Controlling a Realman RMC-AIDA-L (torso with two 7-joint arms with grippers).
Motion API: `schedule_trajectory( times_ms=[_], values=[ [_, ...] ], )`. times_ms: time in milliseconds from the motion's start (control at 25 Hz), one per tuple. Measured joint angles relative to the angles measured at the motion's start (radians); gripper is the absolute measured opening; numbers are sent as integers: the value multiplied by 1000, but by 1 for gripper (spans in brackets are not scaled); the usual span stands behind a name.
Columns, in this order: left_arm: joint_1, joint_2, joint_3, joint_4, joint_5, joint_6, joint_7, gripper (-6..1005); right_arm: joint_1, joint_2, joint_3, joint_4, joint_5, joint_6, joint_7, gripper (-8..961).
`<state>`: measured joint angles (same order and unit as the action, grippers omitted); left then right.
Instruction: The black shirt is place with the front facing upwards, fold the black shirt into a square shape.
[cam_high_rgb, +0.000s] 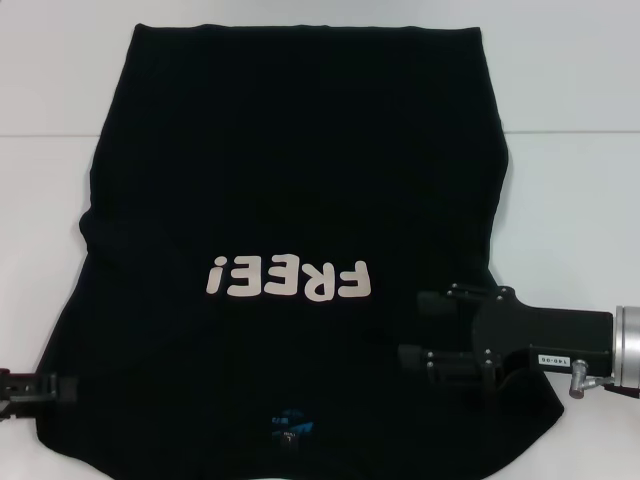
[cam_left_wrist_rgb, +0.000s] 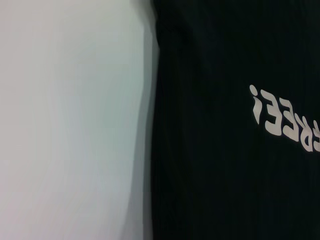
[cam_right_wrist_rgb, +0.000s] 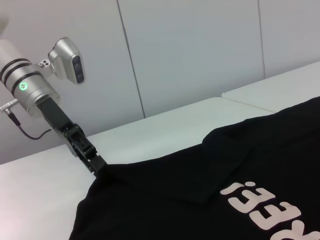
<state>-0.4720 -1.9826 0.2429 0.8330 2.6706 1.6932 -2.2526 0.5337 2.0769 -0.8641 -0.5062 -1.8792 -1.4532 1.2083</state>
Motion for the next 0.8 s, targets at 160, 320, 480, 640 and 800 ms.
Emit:
schedule_trajectory(
  times_ms=[160,320,480,640,800],
  values=[
    [4,1,17,12,1,-9,2,860,1,2,1,0,2,-1,3,834],
    [7,1,22,32,11,-17,0,815,3,4,1,0,2,-1,4,834],
    [6,0,23,42,29,-27,-7,792,3,6,1,0,2,-1,3,835],
    [3,-1,37,43,29,-31,-8,791,3,6,0,0,2,-1,4,835],
    [1,-5,69,46,31,-39,-10,753,3,6,1,0,2,-2,4,835]
  ],
)
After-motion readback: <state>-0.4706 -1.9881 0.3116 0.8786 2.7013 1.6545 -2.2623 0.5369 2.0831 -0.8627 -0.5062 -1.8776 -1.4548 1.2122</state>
